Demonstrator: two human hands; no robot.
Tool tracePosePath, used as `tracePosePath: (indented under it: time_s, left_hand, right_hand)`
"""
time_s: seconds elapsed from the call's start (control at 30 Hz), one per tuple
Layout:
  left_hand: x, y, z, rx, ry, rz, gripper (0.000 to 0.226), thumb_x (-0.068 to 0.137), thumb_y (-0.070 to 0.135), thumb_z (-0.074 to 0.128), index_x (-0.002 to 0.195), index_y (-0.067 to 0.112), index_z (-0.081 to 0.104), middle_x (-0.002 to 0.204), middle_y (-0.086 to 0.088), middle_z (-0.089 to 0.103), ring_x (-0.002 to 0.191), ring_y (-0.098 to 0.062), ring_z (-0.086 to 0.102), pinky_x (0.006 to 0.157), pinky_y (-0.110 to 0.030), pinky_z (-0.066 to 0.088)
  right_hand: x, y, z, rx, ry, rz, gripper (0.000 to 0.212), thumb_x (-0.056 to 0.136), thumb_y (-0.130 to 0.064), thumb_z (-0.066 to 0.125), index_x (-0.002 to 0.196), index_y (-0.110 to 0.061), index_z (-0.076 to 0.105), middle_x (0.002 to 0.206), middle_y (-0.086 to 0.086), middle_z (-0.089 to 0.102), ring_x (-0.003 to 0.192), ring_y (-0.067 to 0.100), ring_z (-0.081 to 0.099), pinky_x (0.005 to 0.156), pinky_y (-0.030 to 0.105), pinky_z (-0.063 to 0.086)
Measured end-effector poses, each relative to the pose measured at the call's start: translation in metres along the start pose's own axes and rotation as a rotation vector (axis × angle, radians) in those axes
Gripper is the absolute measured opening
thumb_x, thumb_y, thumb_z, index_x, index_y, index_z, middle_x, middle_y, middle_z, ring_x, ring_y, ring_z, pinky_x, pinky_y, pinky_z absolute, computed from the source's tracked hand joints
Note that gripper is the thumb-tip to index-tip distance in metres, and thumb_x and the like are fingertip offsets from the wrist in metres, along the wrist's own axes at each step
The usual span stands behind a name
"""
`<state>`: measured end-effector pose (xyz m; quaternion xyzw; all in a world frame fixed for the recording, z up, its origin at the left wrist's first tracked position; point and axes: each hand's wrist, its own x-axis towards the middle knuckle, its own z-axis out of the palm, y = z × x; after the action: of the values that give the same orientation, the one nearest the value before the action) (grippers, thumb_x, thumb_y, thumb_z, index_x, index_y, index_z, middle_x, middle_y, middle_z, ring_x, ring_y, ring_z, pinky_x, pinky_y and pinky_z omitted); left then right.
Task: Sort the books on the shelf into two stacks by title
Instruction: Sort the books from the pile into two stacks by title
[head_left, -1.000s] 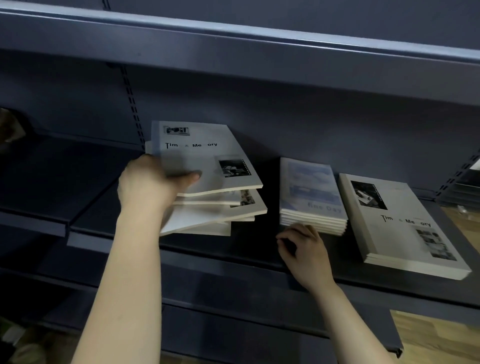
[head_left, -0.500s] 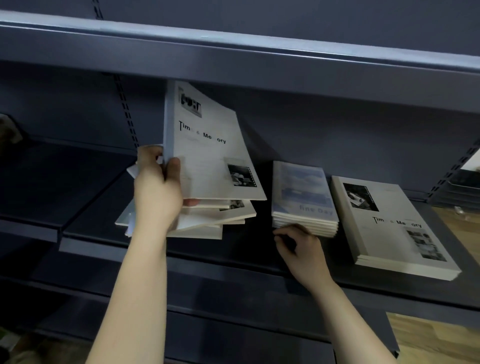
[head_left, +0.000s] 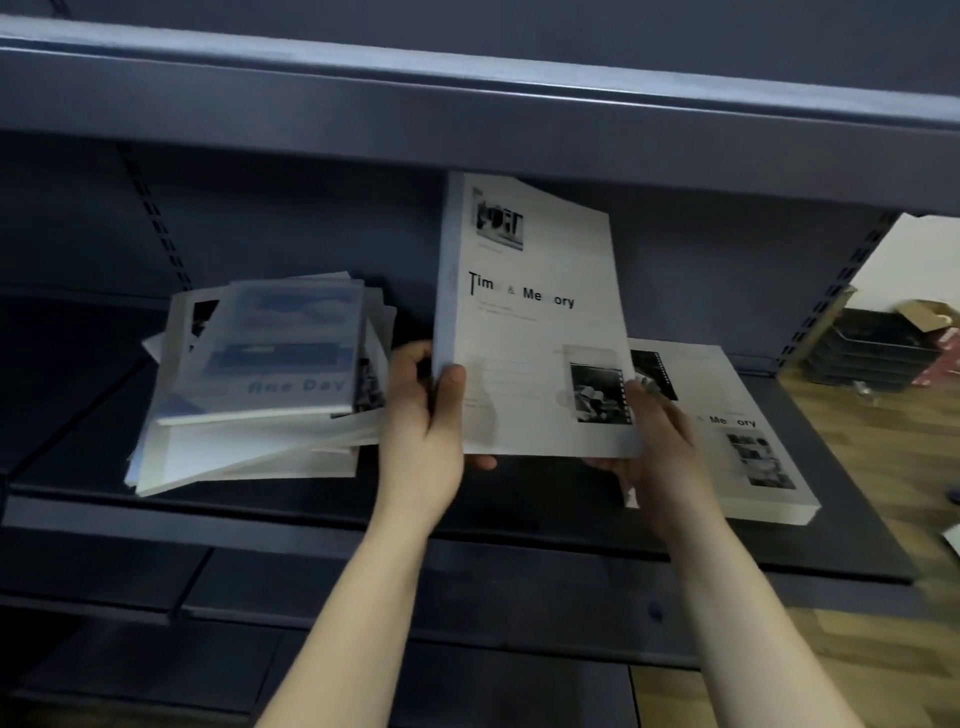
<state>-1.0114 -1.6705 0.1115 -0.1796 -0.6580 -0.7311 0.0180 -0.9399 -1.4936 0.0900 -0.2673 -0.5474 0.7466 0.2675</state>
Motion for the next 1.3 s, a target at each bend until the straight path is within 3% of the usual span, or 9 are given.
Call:
tracePosePath:
  time_s: [0.27,0.4,0.5,0.63,0.73,0.9,1.0,1.13,1.3]
  left_hand:
    - [-0.021,-0.024,0.073,-0.037,-0.230,-0.144,0.016,0.097,0.025,0.048,0.112,0.027,0.044,0.105,0.009,0.060,0.085,-0.006,0.065,0.054,-0.031,0.057]
    - [-0.022,-0.053,0.087,0.288,-0.337,-0.062,0.019,0.096,0.037,0.046,0.107,0.022,0.052,0.099,0.013,0.061,0.086,0.006,0.059,0.065,-0.010,0.046]
    - [-0.027,-0.077,0.093,0.513,-0.358,0.011,0.018,0.096,0.038,0.046,0.105,0.024,0.055,0.102,0.010,0.058,0.092,-0.003,0.057,0.075,-0.015,0.044]
    - [-0.030,-0.103,0.096,0.836,-0.363,0.207,0.022,0.094,0.039,0.049,0.106,0.021,0.055,0.104,0.006,0.055,0.096,-0.012,0.050,0.084,-0.028,0.043]
    - [-0.030,-0.111,0.097,0.971,-0.330,0.315,0.027,0.091,0.039,0.050,0.110,0.021,0.056,0.111,0.003,0.057,0.102,-0.017,0.050,0.085,-0.031,0.040]
    - [-0.033,-0.116,0.101,1.064,-0.299,0.340,0.026,0.089,0.037,0.053,0.110,0.022,0.055,0.113,0.002,0.056,0.103,-0.019,0.050,0.084,-0.032,0.040]
    - [-0.033,-0.118,0.102,1.079,-0.285,0.350,0.025,0.088,0.036,0.053,0.109,0.022,0.055,0.112,0.003,0.057,0.102,-0.019,0.050,0.082,-0.033,0.041]
    - [-0.033,-0.118,0.102,1.085,-0.274,0.357,0.022,0.088,0.034,0.052,0.107,0.023,0.055,0.110,0.003,0.057,0.100,-0.019,0.050,0.082,-0.032,0.041]
    - [-0.033,-0.117,0.100,1.086,-0.291,0.338,0.027,0.089,0.036,0.049,0.113,0.024,0.054,0.115,0.005,0.056,0.106,-0.017,0.049,0.087,-0.032,0.039]
  right_hand:
    - [0.016,-0.028,-0.082,-0.092,0.049,-0.131,0.019,0.087,-0.001,0.060,0.087,-0.019,0.069,0.082,0.000,0.071,0.080,0.022,0.066,0.063,0.032,0.047]
    - [0.028,-0.027,-0.119,-0.162,0.137,-0.205,0.026,0.087,0.001,0.058,0.080,-0.021,0.072,0.072,-0.005,0.070,0.069,0.016,0.062,0.058,0.025,0.044]
    - [0.034,-0.025,-0.143,-0.216,0.240,-0.219,0.023,0.087,0.000,0.059,0.079,-0.019,0.071,0.065,-0.013,0.068,0.059,0.002,0.060,0.050,0.014,0.042]
    - [0.037,-0.022,-0.165,-0.367,0.247,-0.284,0.024,0.083,0.000,0.061,0.087,-0.021,0.072,0.077,-0.007,0.072,0.073,0.013,0.066,0.063,0.023,0.048]
    - [0.043,-0.018,-0.173,-0.705,0.274,-0.355,0.004,0.079,-0.012,0.063,0.080,-0.013,0.067,0.069,0.001,0.067,0.068,0.022,0.061,0.056,0.027,0.037]
    - [0.058,0.005,-0.187,-0.970,0.319,-0.403,0.021,0.074,-0.023,0.063,0.071,-0.003,0.063,0.061,0.013,0.059,0.066,0.037,0.055,0.050,0.033,0.032]
    - [0.066,0.013,-0.190,-1.003,0.334,-0.349,0.015,0.077,-0.025,0.068,0.082,-0.011,0.068,0.075,0.005,0.065,0.081,0.032,0.058,0.058,0.030,0.034]
    - [0.065,0.011,-0.177,-1.031,0.428,-0.273,0.044,0.079,-0.024,0.069,0.119,-0.014,0.057,0.112,0.012,0.058,0.104,0.032,0.054,0.078,0.039,0.045]
    - [0.054,0.002,-0.169,-1.252,0.303,-0.379,0.023,0.082,-0.027,0.066,0.103,-0.020,0.070,0.107,0.009,0.062,0.098,0.032,0.057,0.077,0.041,0.047]
